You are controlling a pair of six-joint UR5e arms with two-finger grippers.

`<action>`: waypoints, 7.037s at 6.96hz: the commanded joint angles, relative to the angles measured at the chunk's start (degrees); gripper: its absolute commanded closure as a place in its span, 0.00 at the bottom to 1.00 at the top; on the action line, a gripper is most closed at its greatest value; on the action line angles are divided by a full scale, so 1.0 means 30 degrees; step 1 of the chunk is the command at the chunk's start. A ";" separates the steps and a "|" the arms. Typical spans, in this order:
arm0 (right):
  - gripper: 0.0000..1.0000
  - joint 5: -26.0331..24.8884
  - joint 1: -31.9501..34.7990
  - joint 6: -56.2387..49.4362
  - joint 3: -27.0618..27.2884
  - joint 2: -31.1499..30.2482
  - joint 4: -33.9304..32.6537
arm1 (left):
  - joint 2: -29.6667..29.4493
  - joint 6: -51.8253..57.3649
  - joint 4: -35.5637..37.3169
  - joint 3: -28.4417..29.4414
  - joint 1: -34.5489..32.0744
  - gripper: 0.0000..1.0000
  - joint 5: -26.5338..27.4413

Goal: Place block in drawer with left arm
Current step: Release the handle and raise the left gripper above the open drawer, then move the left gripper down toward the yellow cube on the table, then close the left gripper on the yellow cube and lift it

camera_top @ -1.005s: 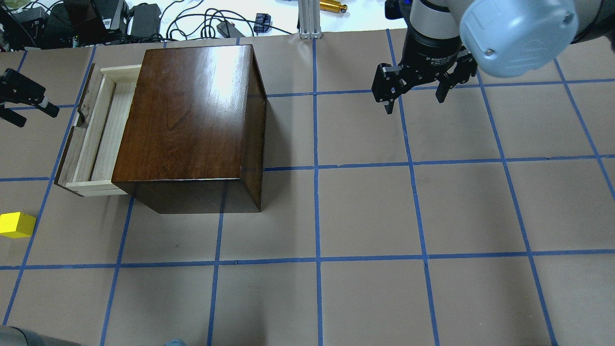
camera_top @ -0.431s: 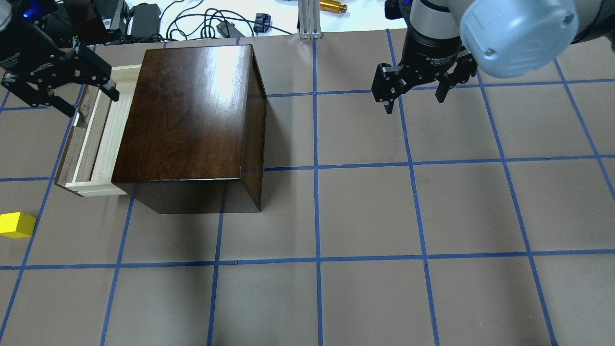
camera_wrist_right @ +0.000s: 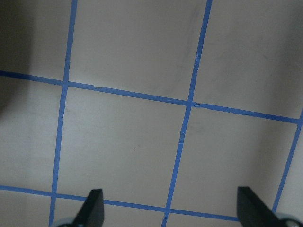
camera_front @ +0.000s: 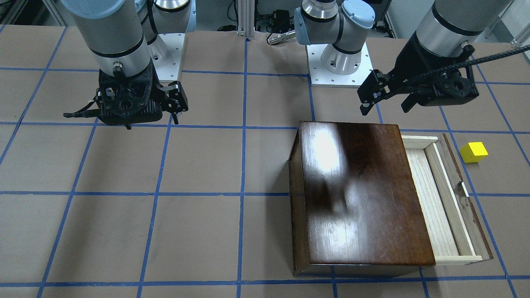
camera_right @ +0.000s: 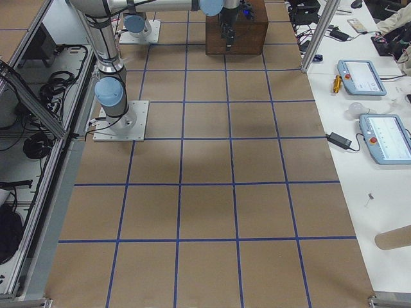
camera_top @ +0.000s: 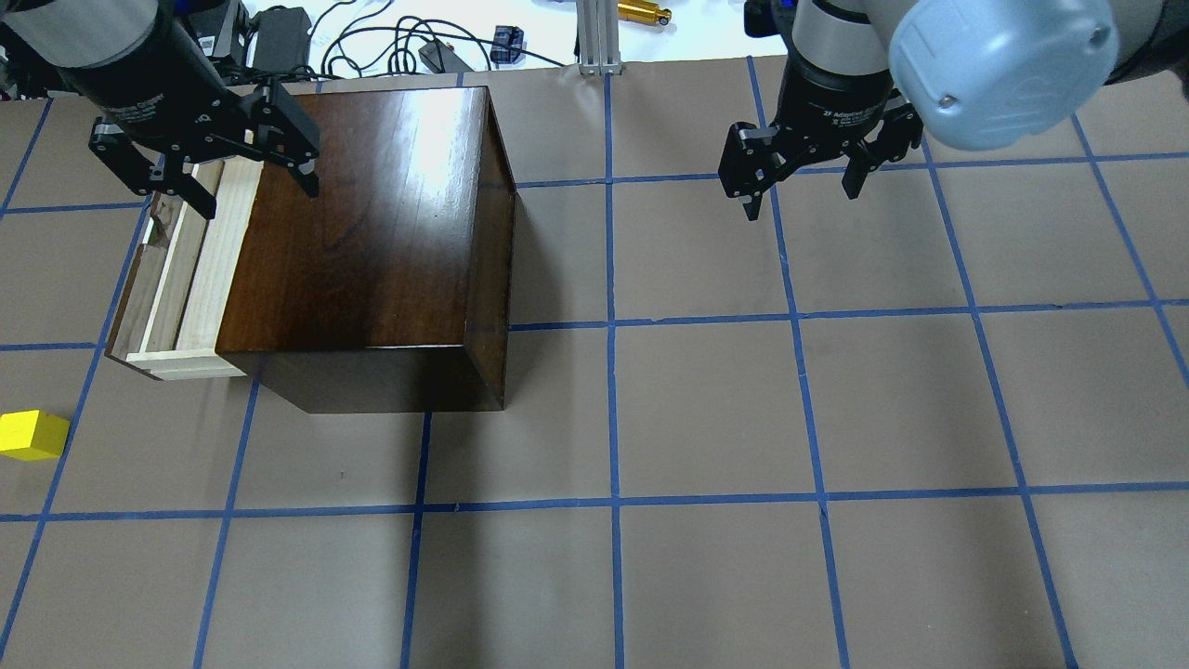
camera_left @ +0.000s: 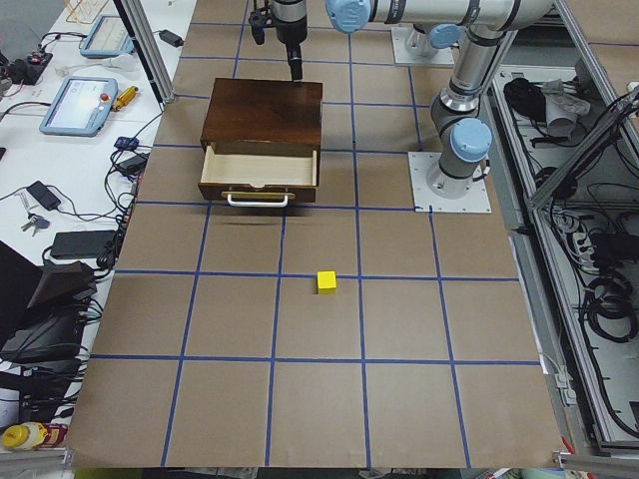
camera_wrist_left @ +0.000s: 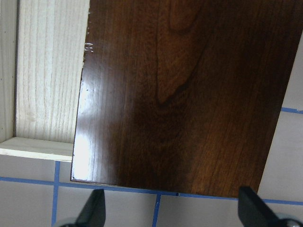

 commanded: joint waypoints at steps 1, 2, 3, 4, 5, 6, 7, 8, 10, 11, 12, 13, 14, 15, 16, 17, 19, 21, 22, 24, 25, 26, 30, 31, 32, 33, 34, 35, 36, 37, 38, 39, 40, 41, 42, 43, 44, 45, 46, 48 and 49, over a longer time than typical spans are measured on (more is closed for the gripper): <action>0.00 0.0012 0.0000 0.0020 0.0000 0.0006 0.0000 | 0.0028 -0.0575 0.1310 -0.0302 -0.1097 0.00 0.1028; 0.00 0.0012 0.0000 0.0020 0.0000 0.0006 0.0000 | -0.0060 -0.0546 0.1374 -0.0390 -0.1448 0.00 0.0945; 0.00 -0.0017 0.0000 -0.0009 0.0000 0.0006 0.0000 | 0.0142 -0.0401 0.1375 -0.0449 -0.1655 0.00 0.1002; 0.00 0.0012 0.0000 -0.0009 0.0000 0.0006 0.0000 | 0.0144 -0.0313 0.1375 -0.0449 -0.1628 0.00 0.1003; 0.00 0.0012 0.0000 -0.0009 0.0000 0.0006 0.0000 | 0.0144 -0.0312 0.1520 -0.0449 -0.1627 0.00 0.1003; 0.00 -0.0017 0.0000 -0.0009 0.0000 0.0006 0.0000 | 0.0173 -0.0225 0.1550 -0.0420 -0.1511 0.00 0.0974; 0.00 -0.0017 0.0000 0.0020 0.0000 0.0006 0.0000 | 0.0174 -0.0050 0.1550 -0.0420 -0.1452 0.00 0.0944; 0.00 -0.0017 0.0000 -0.0009 0.0000 0.0006 0.0000 | 0.0174 0.0010 0.1521 -0.0420 -0.1423 0.00 0.0973; 0.00 -0.0017 0.0000 0.0020 0.0000 0.0006 0.0000 | 0.0290 0.1985 0.1376 -0.0333 -0.0522 0.00 0.1090; 0.00 -0.0017 0.0000 0.0020 0.0000 0.0006 0.0000 | 0.0494 0.2612 0.1114 -0.0303 0.0472 0.00 0.1032; 0.00 -0.0017 0.0000 -0.0009 0.0000 0.0006 0.0000 | 0.0670 0.3343 0.0879 -0.0361 0.1149 0.00 0.1032; 0.00 -0.0017 0.0000 0.0020 0.0000 0.0006 0.0000 | 0.0846 0.4656 0.0065 -0.0304 0.1823 0.00 0.1090; 0.00 0.0012 0.0000 -0.0009 0.0000 0.0006 0.0000 | 0.1050 0.6960 -0.0843 -0.0390 0.2932 0.00 0.1090; 0.00 -0.0017 0.0000 -0.0009 0.0000 0.0006 0.0000 | 0.1168 0.9883 -0.1345 -0.0449 0.4103 0.00 0.1119; 0.00 0.0012 0.0000 -0.0009 0.0000 0.0006 0.0000 | 0.1170 1.3190 -0.1466 -0.0536 0.5449 0.00 0.1642; 0.00 -0.0017 0.0000 -0.0009 0.0000 0.0006 0.0000 | 0.1170 1.7110 -0.1438 -0.0972 0.7145 0.00 0.2430; 0.00 -0.0017 0.0000 -0.0009 0.0000 0.0006 0.0000 | 0.1170 2.2928 -0.1292 -0.2086 1.0807 0.00 0.2350; 0.00 -0.0017 0.0000 0.0020 0.0000 0.0006 0.0000 | 0.0646 2.8861 -0.0797 -0.2469 1.3476 0.00 0.2322; 0.00 -0.0017 0.0000 -0.0009 0.0000 0.0006 0.0000 | 0.0410 3.1014 0.1063 -0.3254 1.4534 0.00 0.2379; 0.00 -0.0017 0.0000 -0.0009 0.0000 0.0006 0.0000 | 0.0116 3.4798 0.5456 -0.5886 1.6179 0.00 0.2292; 0.00 0.0012 0.0000 -0.0009 0.0000 0.0006 0.0000 | -0.0262 3.6932 0.7216 -0.6798 1.6446 0.00 0.2205; 0.00 -0.0017 0.0000 -0.0009 0.0000 0.0006 0.0000 | -0.0875 3.8665 0.8800 -0.7358 1.6681 0.00 0.2146; 0.00 -0.0017 0.0000 -0.0009 0.0000 0.0006 0.0000 | -0.3600 4.4770 1.0925 -0.7363 1.6888 0.00 0.0858; 0.00 -0.0017 0.0000 -0.0009 0.0000 0.0006 0.0000 | -0.3983 4.6052 1.0896 -0.7363 1.7120 0.00 0.0595; 0.00 0.0012 0.0000 0.0020 0.0000 0.0006 0.0000 | -0.4451 4.6674 1.1099 -0.7392 1.7413 0.00 0.0244; 0.00 -0.0017 0.0000 0.0020 0.0000 0.0006 0.0000 | -0.4977 4.7522 1.2029 -0.7538 1.7416 0.00 0.0241; 0.00 -0.0017 0.0000 -0.0009 0.0000 0.0006 0.0000 | -0.5447 4.7791 1.2358 -0.7655 1.7416 0.00 0.0241; 0.00 -0.0017 0.0000 -0.0009 0.0000 0.0006 0.0000 | -0.5741 4.7823 1.2390 -0.7685 1.7416 0.00 0.0270; 0.00 -0.0017 0.0000 0.0020 0.0000 0.0006 0.0000 | -0.5918 4.7823 1.2419 -0.7657 1.7416 0.00 0.0270; 0.00 0.0012 0.0000 -0.0009 0.0000 0.0006 0.0000 | -0.6152 4.7968 1.2710 -0.7685 1.7416 0.00 0.0241; 0.00 -0.0017 0.0000 -0.0009 0.0000 0.0006 0.0000 | -0.6474 4.8057 1.2771 -0.7686 1.7416 0.00 0.0357; 0.00 -0.0017 0.0000 -0.0009 0.0000 0.0006 0.0000 | -0.6680 4.8144 1.3061 -0.7715 1.7416 0.00 0.0387; 0.00 0.0012 0.0000 -0.0009 0.0000 0.0006 0.0000 | -0.6827 4.8174 1.3093 -0.7715 1.7416 0.00 0.0387; 0.00 -0.0017 0.0000 -0.0009 0.0000 0.0006 0.0000 | -0.7089 4.8233 1.3122 -0.7860 1.7416 0.00 0.0445; 0.00 -0.0017 0.0000 -0.0009 0.0000 0.0006 0.0000 | -0.7179 4.8233 1.4225 -0.8413 1.7416 0.00 0.0475; 0.00 -0.0017 0.0000 0.0020 0.0000 0.0006 0.0000 | -0.7296 4.8262 1.5309 -0.8766 1.7416 0.00 0.0446; 0.00 -0.0017 0.0000 -0.0009 0.0000 0.0006 0.0000 | -0.7355 4.8263 1.5320 -0.8770 1.7416 0.00 0.0446; 0.00 -0.0017 0.0000 -0.0009 0.0000 0.0006 0.0000 | -0.7414 4.8263 1.5320 -0.8770 1.7416 0.00 0.0417; 0.00 -0.0017 0.0000 -0.0009 0.0000 0.0006 0.0000 | -0.7414 4.8350 1.5320 -0.8770 1.7416 0.00 0.0359; 0.00 -0.0017 0.0000 -0.0009 0.0000 0.0006 0.0000 | -0.7444 4.8409 1.5349 -0.8770 1.7416 0.01 0.0329; 0.00 -0.0017 0.0000 -0.0009 0.0000 0.0006 0.0000 | -0.7444 4.8554 1.5378 -0.8770 1.7416 0.40 0.0271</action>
